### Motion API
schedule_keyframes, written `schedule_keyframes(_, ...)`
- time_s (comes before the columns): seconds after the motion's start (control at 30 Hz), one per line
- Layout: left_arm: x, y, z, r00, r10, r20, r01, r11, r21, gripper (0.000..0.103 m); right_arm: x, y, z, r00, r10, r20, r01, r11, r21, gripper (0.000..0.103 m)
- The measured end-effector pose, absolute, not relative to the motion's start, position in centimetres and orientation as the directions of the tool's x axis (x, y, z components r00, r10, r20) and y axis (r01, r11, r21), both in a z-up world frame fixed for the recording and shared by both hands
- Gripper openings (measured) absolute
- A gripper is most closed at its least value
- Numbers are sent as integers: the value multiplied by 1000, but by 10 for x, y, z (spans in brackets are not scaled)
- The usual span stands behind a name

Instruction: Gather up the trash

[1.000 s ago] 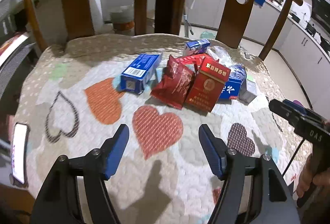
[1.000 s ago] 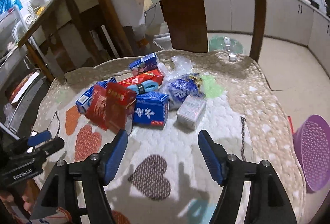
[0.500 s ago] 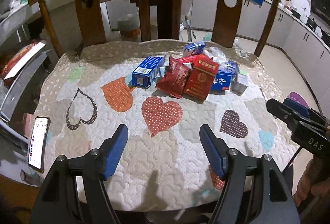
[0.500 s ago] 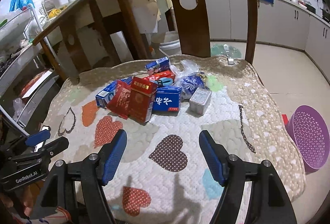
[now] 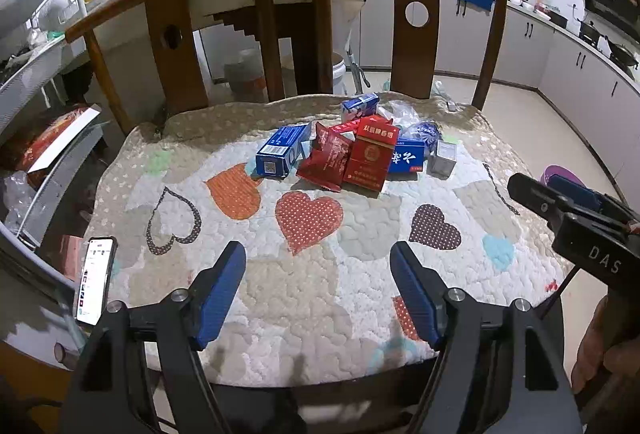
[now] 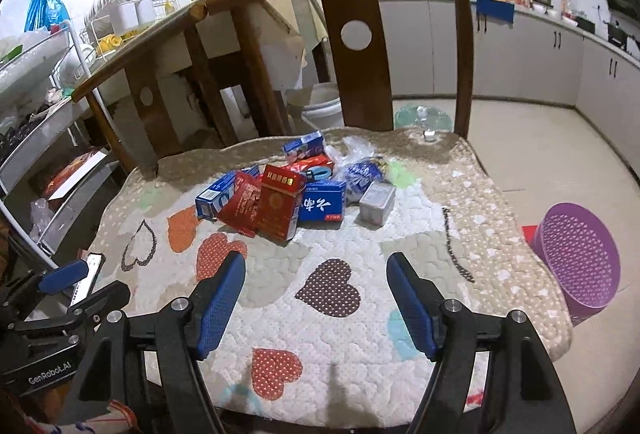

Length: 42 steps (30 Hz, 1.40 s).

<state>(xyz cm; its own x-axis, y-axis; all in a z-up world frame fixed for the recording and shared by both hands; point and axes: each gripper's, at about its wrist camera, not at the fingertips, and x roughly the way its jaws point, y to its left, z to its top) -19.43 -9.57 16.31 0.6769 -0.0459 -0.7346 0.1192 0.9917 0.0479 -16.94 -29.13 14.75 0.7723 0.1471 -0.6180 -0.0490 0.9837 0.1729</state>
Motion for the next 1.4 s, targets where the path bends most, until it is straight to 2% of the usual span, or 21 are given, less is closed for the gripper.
schedule_keyframes(0.4,-208,-87,174,694,-46,-719,102,994,36,75,-213,-282,152,812,85,-578,9,987,158,78)
schedule_keyframes(0.63,-214,-81,178,707,-33,-706,72,997,26,75,-241,-270,159,844,17,-536,20,998,63,78)
schedule_keyframes(0.73,-215,-79,178,711,-28,-702,64,998,25,77,-251,-264,161,853,-11,-522,26,999,21,85)
schedule_keyframes(0.8,-216,-78,178,712,-25,-702,60,998,25,78,-255,-260,163,859,-42,-510,43,999,-10,93)
schedule_keyframes(0.93,-215,-76,176,711,-15,-703,50,998,30,78,-262,-261,169,878,-75,-472,72,997,-25,97)
schedule_keyframes(1.03,-214,-72,175,711,-7,-703,39,999,31,78,-261,-265,168,868,-100,-487,105,994,-16,98)
schedule_keyframes(1.4,-198,-72,164,692,-21,-722,61,998,30,78,-232,-273,143,790,12,-613,51,995,86,98)
